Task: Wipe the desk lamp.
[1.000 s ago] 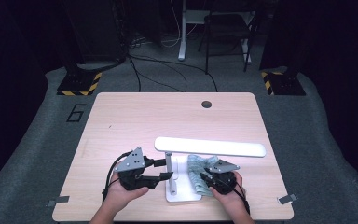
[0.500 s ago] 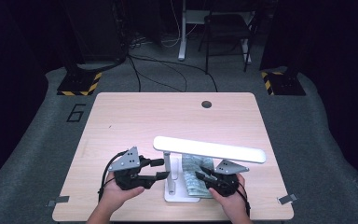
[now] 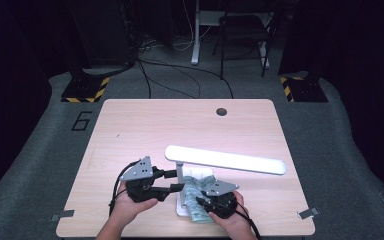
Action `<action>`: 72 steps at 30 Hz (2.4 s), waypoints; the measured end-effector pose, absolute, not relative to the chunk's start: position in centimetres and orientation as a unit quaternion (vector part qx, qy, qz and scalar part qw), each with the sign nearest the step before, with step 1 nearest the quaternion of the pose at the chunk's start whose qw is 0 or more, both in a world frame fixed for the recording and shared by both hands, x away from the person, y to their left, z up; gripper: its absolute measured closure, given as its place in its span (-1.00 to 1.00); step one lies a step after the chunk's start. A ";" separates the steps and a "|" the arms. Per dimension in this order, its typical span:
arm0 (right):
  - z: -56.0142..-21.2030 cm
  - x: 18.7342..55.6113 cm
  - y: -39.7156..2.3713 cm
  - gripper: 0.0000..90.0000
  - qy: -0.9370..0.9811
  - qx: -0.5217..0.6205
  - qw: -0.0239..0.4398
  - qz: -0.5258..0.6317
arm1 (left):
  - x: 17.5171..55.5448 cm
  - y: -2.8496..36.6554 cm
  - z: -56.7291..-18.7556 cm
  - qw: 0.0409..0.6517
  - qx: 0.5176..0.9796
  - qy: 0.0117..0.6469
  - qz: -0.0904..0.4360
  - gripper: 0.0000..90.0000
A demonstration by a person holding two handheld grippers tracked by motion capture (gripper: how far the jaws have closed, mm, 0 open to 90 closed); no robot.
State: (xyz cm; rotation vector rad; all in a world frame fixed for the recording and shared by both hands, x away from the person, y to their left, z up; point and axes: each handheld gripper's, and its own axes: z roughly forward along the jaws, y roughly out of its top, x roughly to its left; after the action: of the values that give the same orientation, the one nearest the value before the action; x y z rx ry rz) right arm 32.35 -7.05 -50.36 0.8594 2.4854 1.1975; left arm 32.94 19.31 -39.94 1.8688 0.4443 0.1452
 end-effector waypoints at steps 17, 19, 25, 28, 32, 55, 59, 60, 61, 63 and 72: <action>-51.0 34.2 -7.8 0.61 0.850 0.296 0.163 0.403 | 33.5 18.8 -40.9 0.564 0.795 0.212 0.075 0.42; -51.0 34.3 -7.9 0.60 0.851 0.293 0.171 0.402 | 33.5 18.9 -41.0 0.563 0.795 0.212 0.077 0.42; -50.9 34.6 -8.4 0.62 0.848 0.292 0.168 0.408 | 33.7 19.4 -41.3 0.564 0.792 0.222 0.077 0.42; -50.3 34.1 -8.6 0.67 0.837 0.308 0.158 0.425 | 33.8 19.6 -41.4 0.564 0.789 0.232 0.080 0.42; -48.5 33.4 -9.4 0.69 0.812 0.306 0.155 0.472 | 34.0 19.5 -41.6 0.556 0.793 0.233 0.090 0.37; -50.2 33.9 -6.7 0.63 0.830 0.303 0.113 0.455 | 34.7 19.1 -42.8 0.541 0.802 0.237 0.085 0.36; -50.5 34.0 -6.3 0.68 0.847 0.290 0.132 0.425 | 34.8 19.1 -42.9 0.538 0.805 0.235 0.086 0.36; -50.4 34.0 -6.3 0.68 0.847 0.290 0.132 0.425 | 34.8 19.1 -43.0 0.537 0.805 0.233 0.090 0.35; -50.4 34.1 -6.3 0.68 0.849 0.282 0.136 0.426 | 34.9 19.1 -43.0 0.536 0.807 0.231 0.091 0.35; -50.3 34.1 -6.4 0.68 0.849 0.283 0.136 0.425 | 34.9 19.1 -43.0 0.538 0.806 0.234 0.083 0.35; -49.9 34.0 -6.3 0.68 0.853 0.269 0.149 0.422 | 35.2 19.0 -43.9 0.527 0.813 0.234 0.082 0.36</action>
State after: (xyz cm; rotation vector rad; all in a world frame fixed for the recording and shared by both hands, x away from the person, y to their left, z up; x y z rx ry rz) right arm 33.99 -6.33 -49.95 0.7723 2.4523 1.2142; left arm 35.16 18.95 -43.85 1.9442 0.5588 0.1962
